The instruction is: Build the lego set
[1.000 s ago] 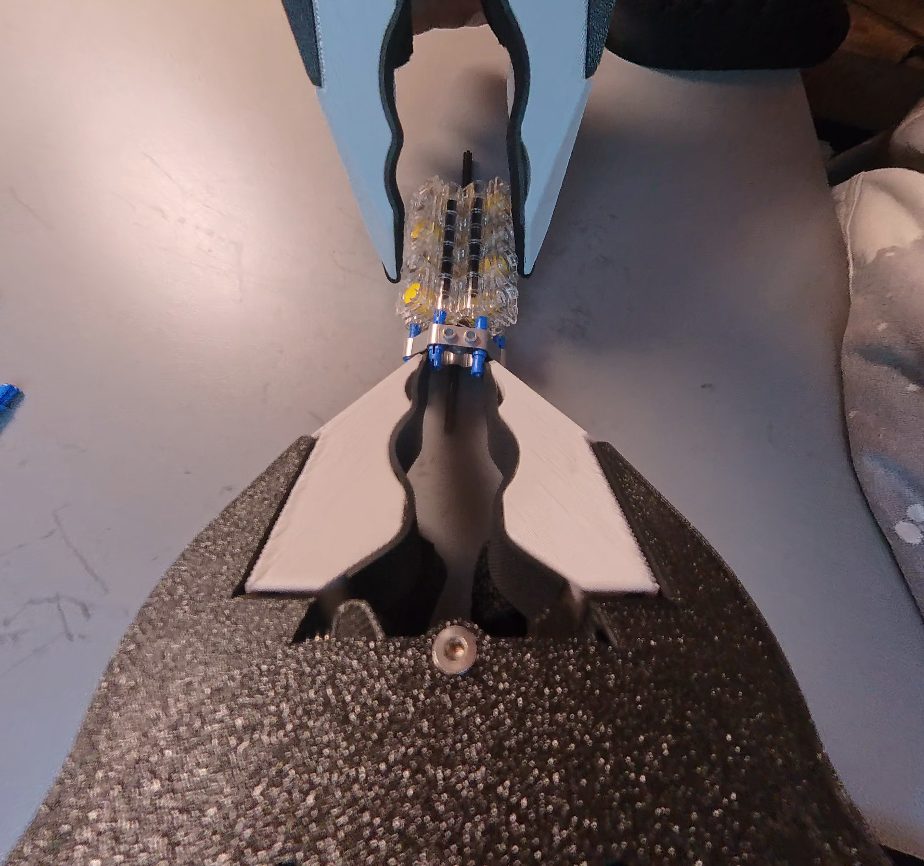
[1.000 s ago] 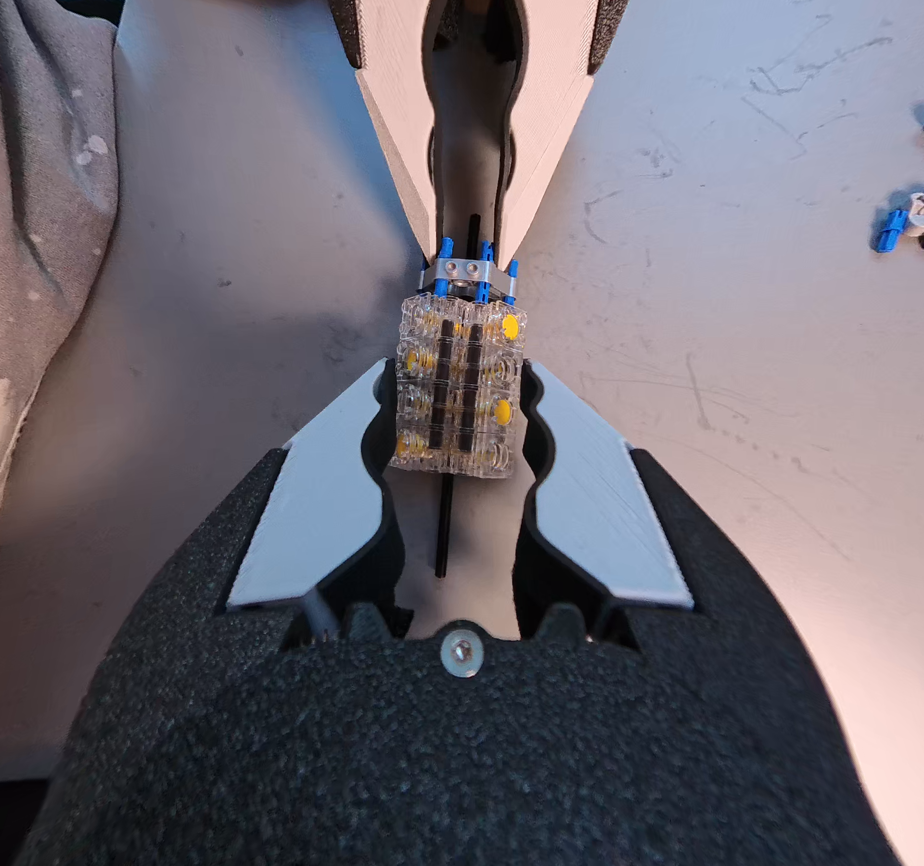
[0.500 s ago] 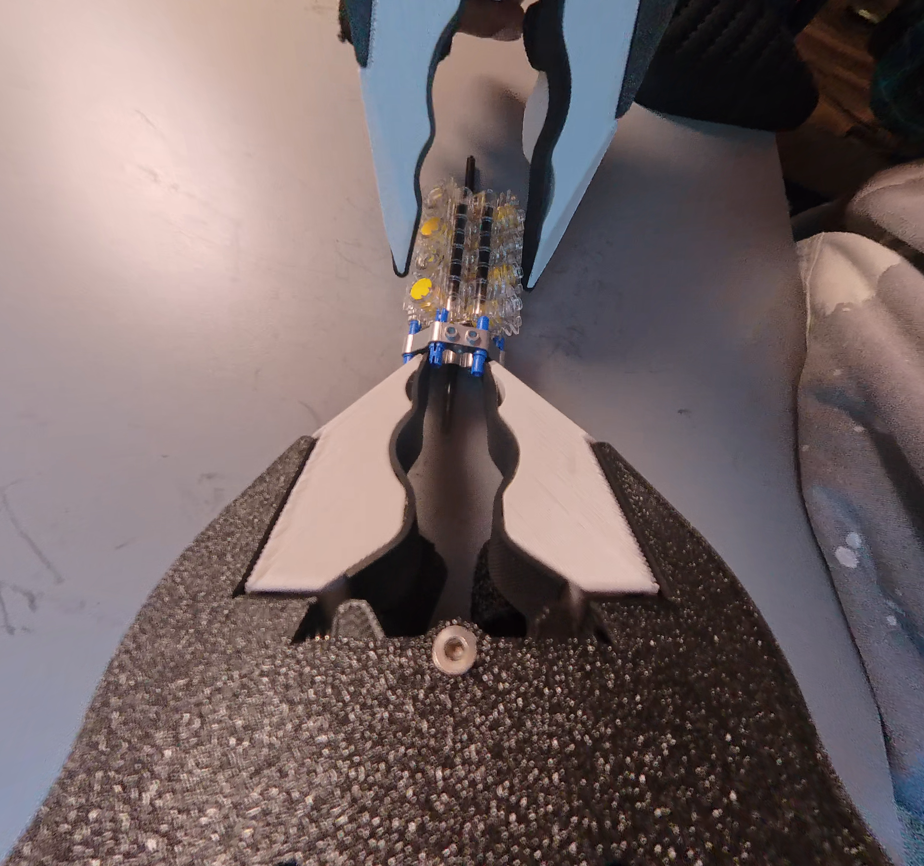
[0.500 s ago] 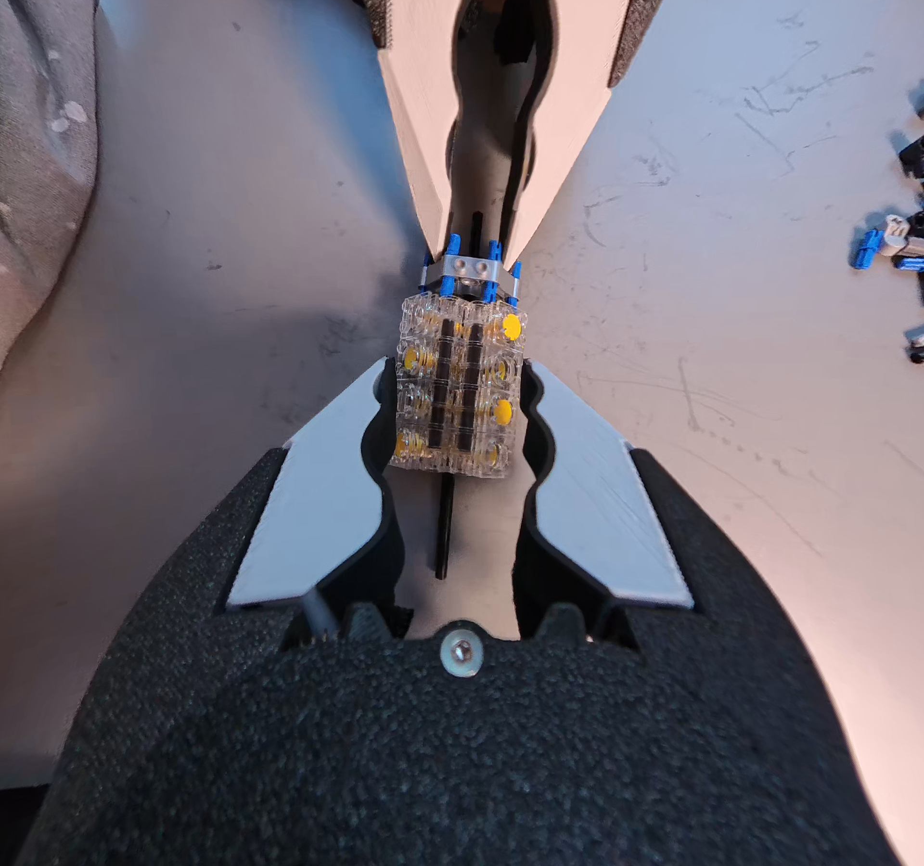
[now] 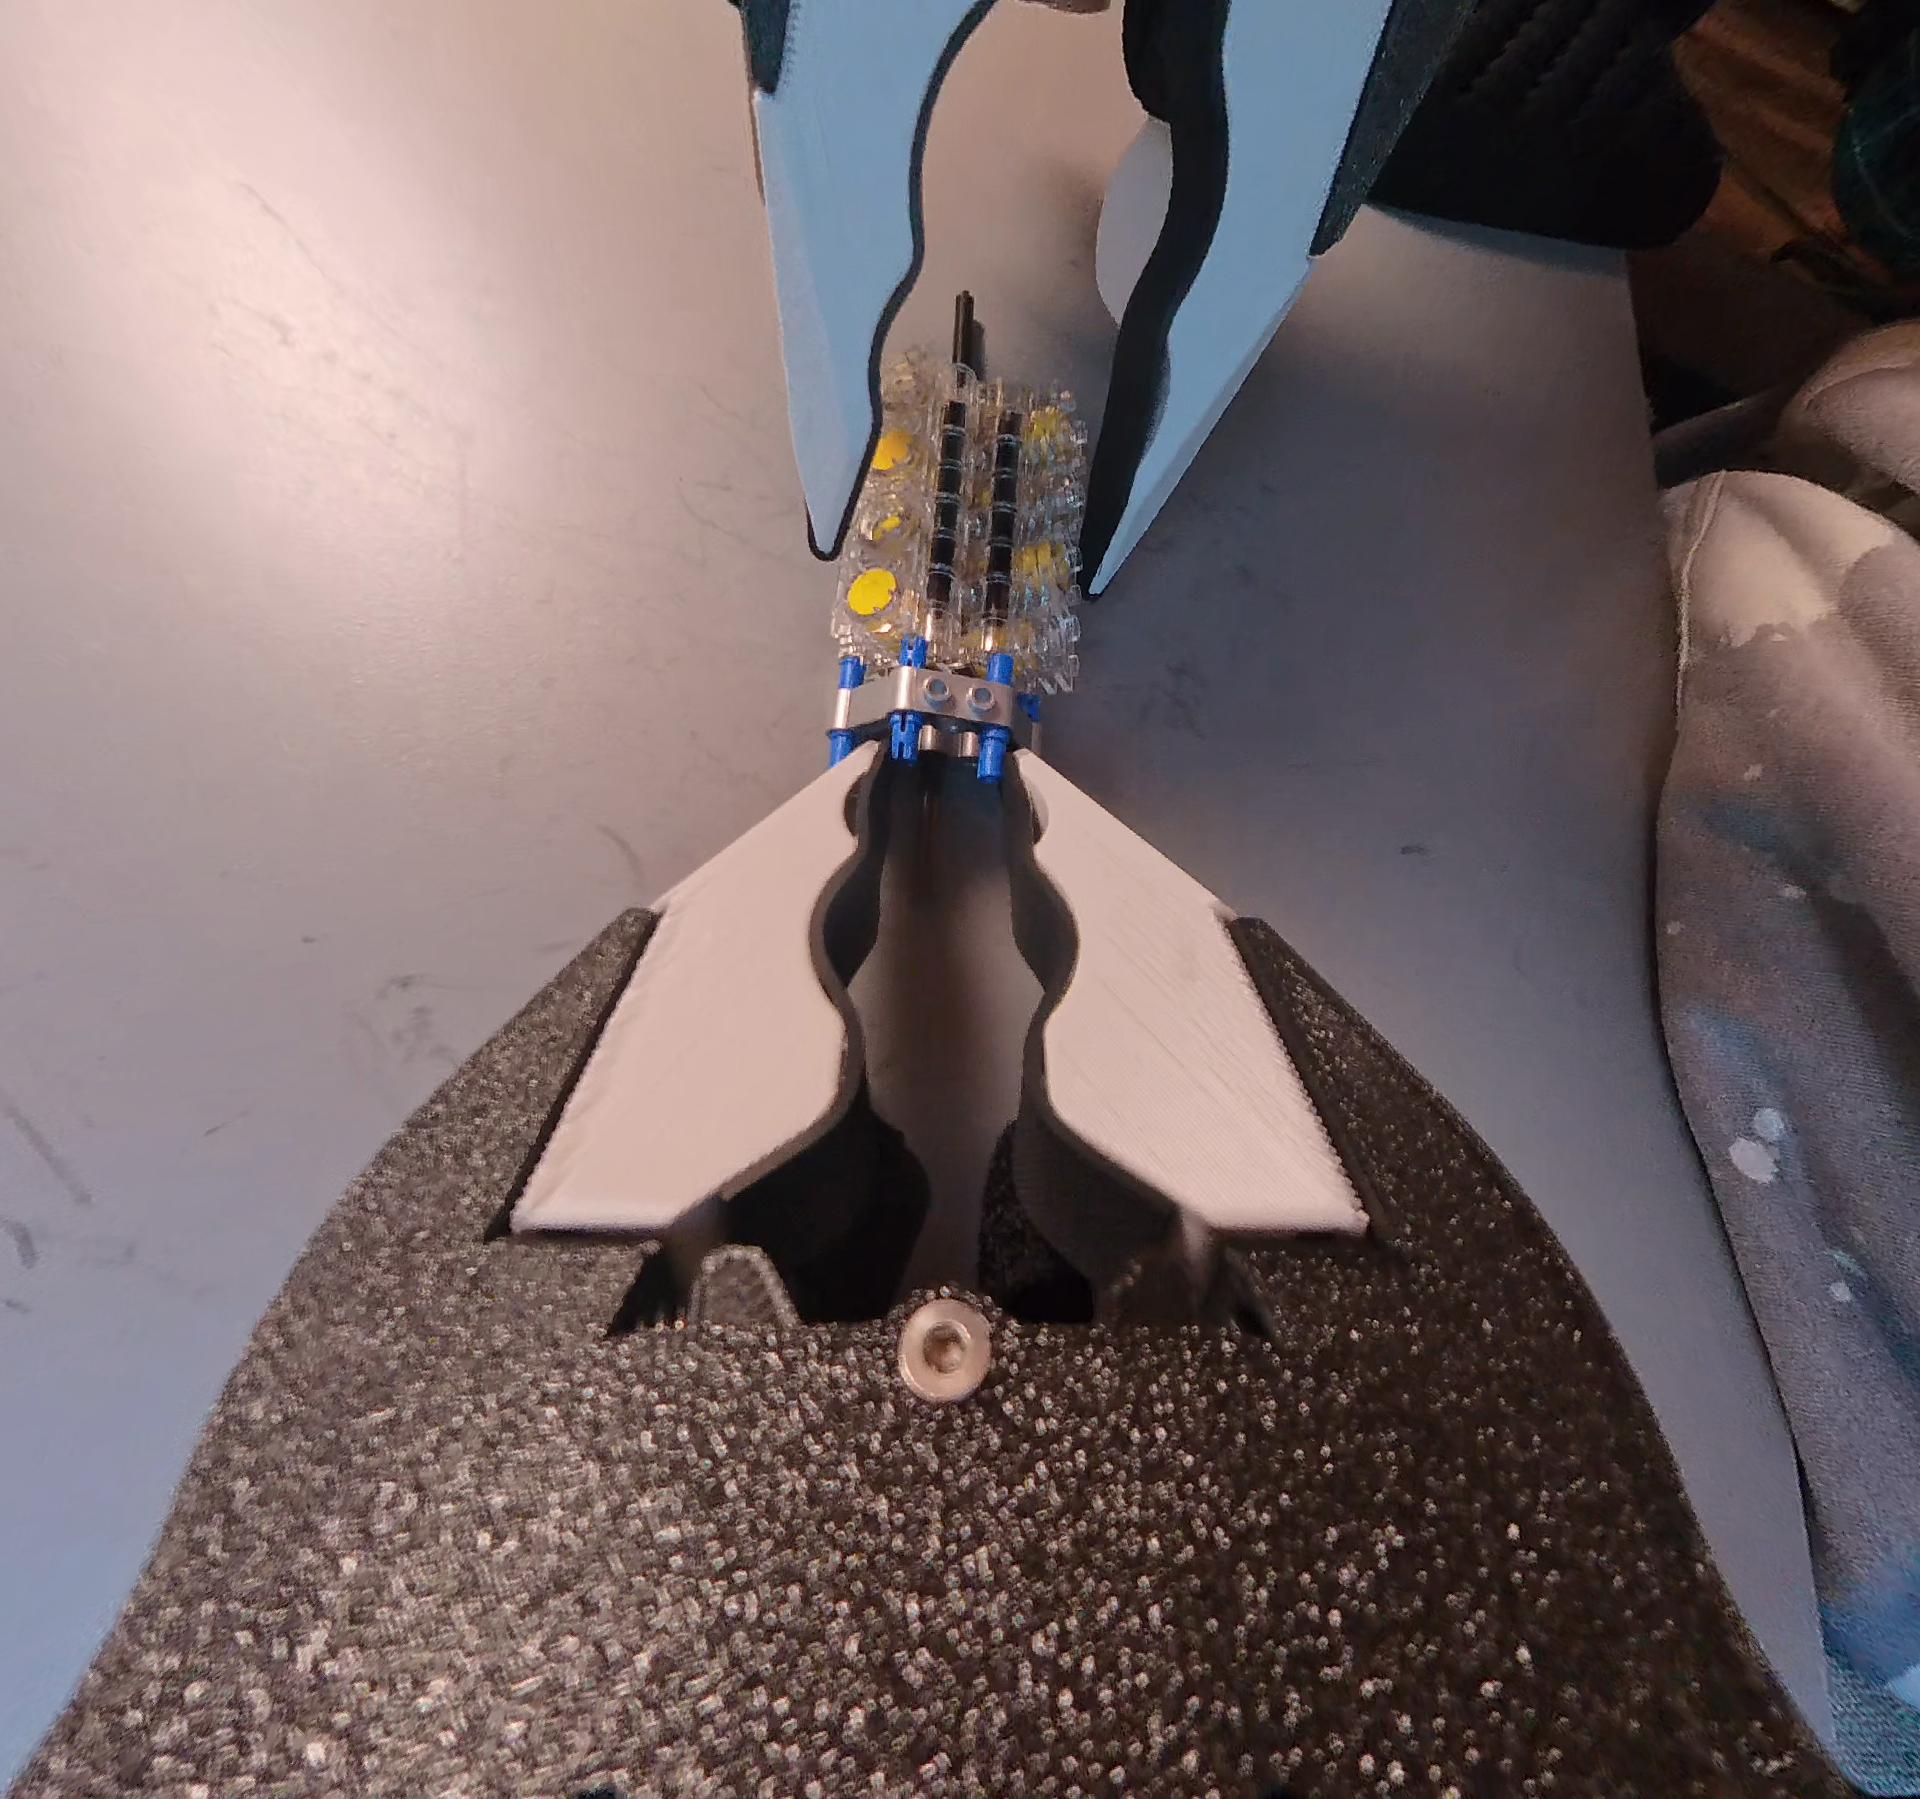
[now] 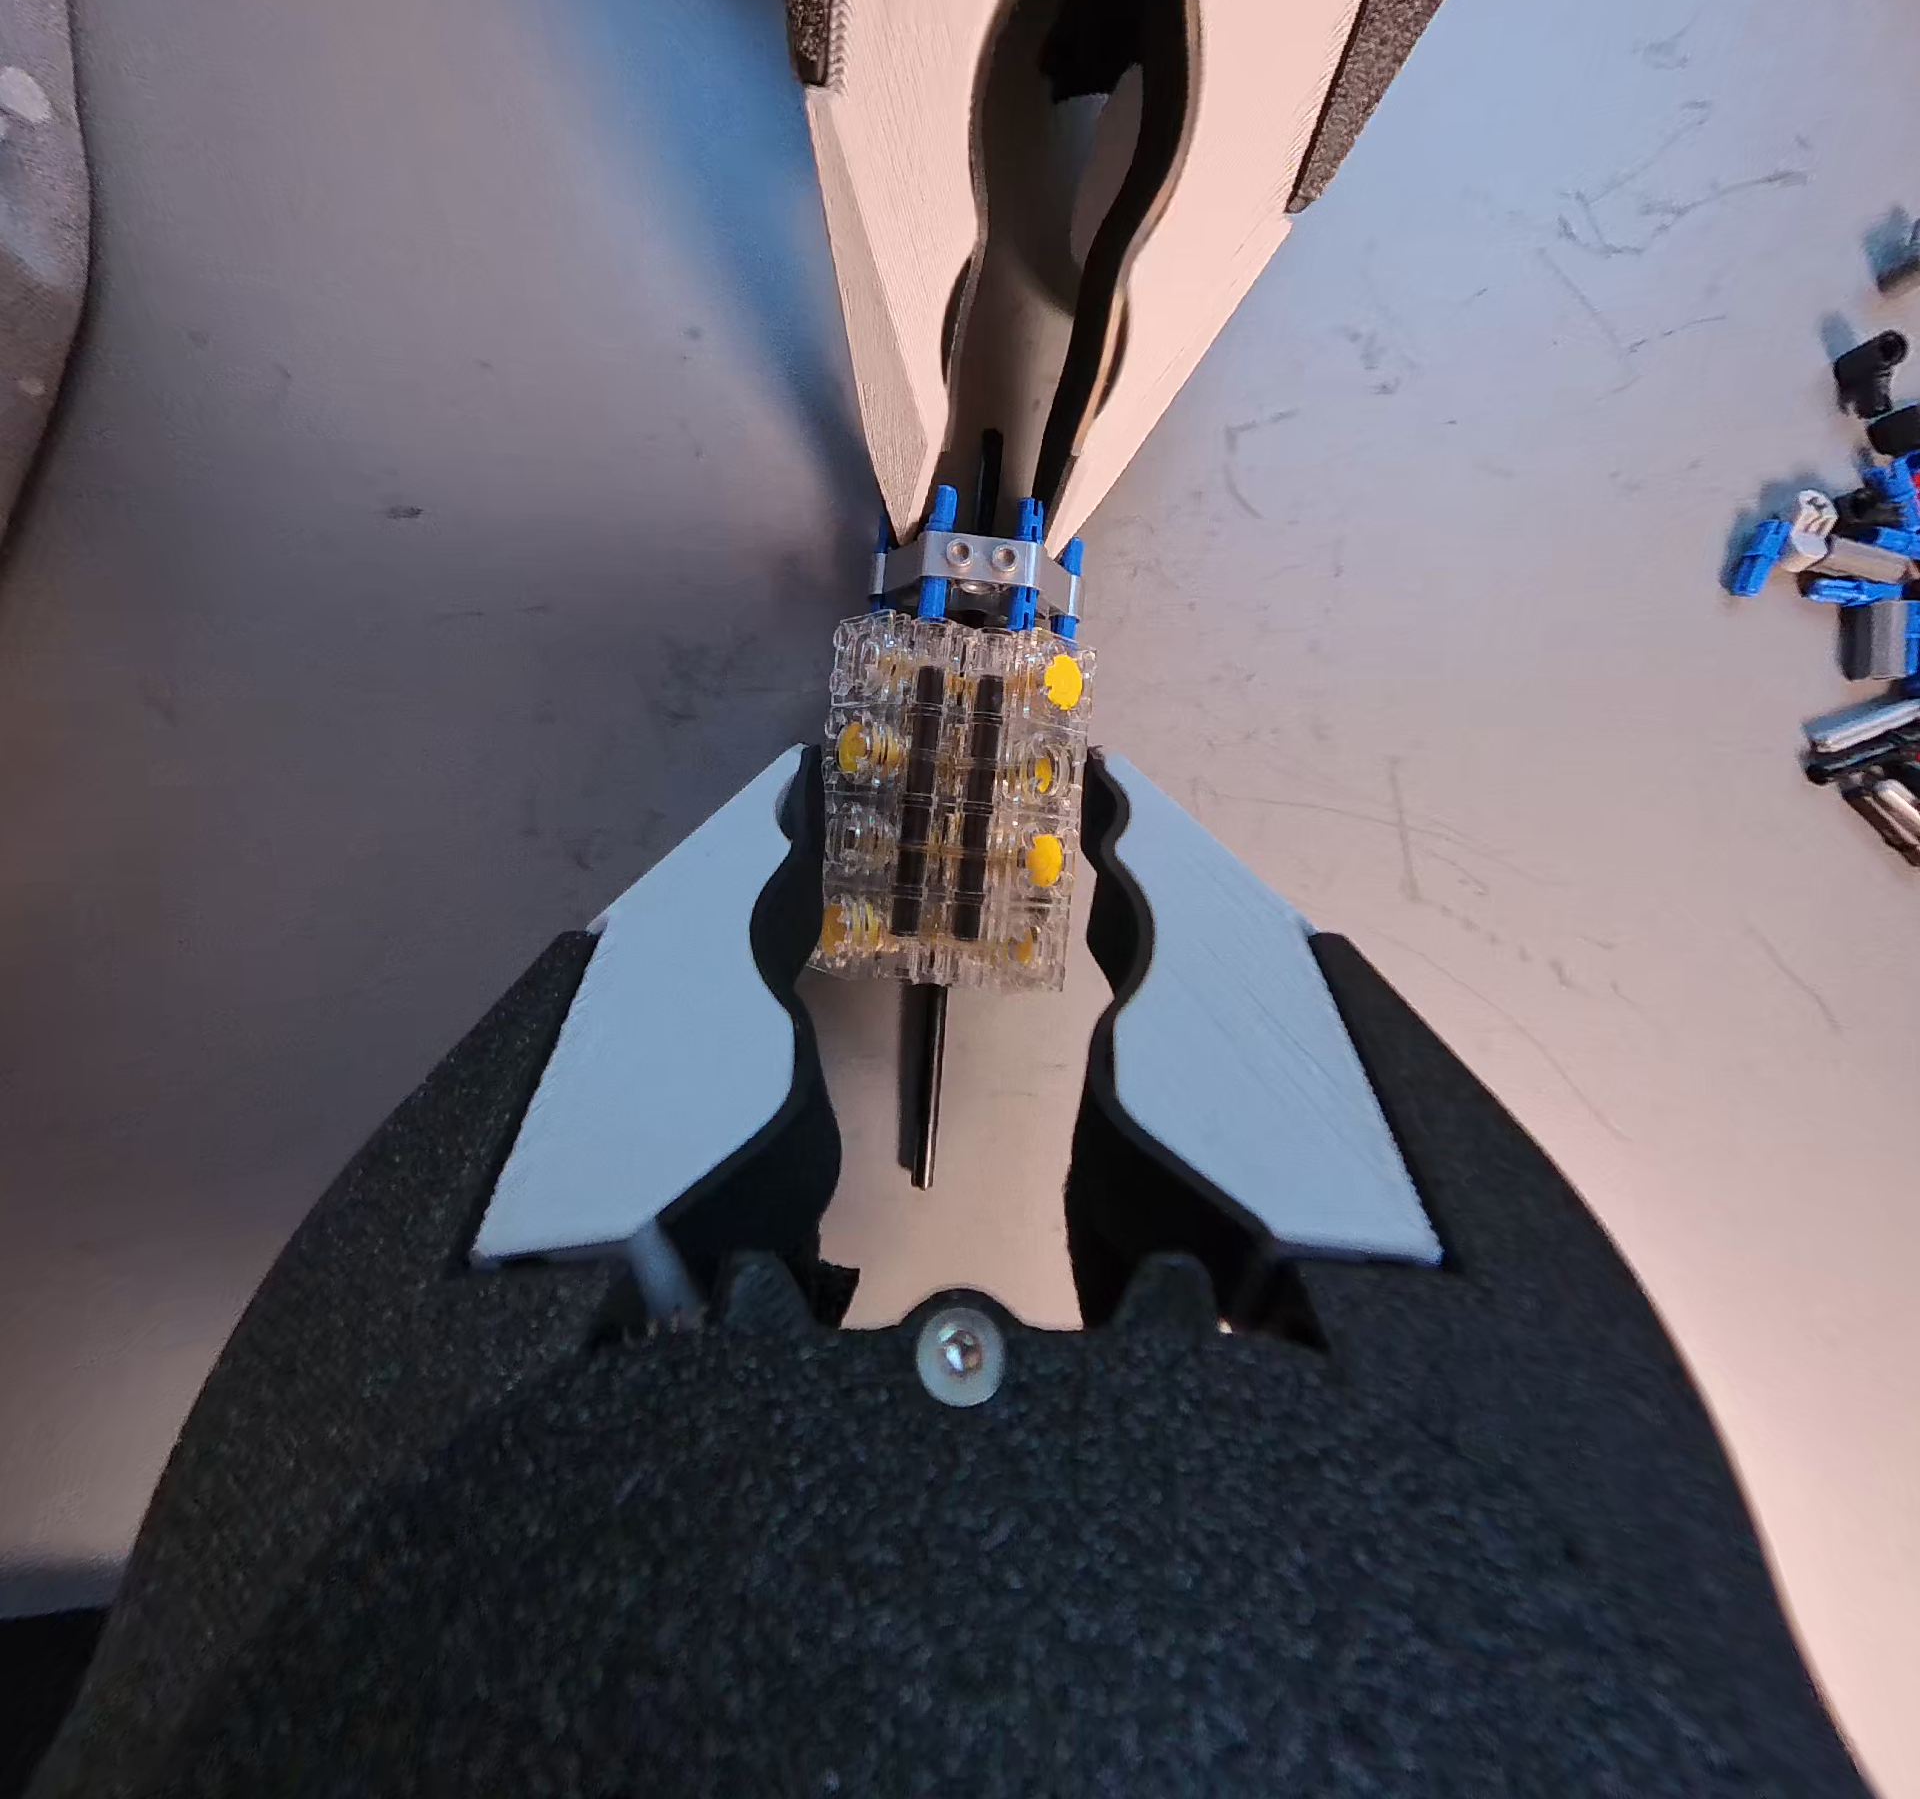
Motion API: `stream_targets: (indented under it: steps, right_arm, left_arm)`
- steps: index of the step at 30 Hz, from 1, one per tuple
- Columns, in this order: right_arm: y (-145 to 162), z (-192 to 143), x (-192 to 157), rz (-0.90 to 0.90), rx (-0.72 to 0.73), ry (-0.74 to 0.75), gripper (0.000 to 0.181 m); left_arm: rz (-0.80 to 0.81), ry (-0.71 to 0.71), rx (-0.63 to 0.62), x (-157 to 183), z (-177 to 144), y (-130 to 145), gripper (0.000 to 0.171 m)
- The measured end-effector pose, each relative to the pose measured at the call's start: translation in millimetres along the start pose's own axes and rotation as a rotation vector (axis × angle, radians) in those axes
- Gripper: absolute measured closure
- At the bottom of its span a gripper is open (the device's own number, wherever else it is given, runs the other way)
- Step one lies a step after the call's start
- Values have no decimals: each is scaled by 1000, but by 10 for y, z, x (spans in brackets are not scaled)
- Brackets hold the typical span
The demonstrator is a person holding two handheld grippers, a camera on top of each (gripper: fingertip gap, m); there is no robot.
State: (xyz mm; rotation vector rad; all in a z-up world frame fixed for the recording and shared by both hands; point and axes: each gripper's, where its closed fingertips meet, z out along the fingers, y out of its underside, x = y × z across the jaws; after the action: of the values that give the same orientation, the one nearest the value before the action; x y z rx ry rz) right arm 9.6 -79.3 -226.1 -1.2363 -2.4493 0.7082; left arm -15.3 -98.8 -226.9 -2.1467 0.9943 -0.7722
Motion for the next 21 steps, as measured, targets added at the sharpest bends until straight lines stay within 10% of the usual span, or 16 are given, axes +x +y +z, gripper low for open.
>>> stream_targets:
  steps: [21]
  right_arm:
    - [-15, -5, 37, -66, -43, 89, 135]
  left_arm:
    - [-230, 63, 13, 2, -5, -1, 154]
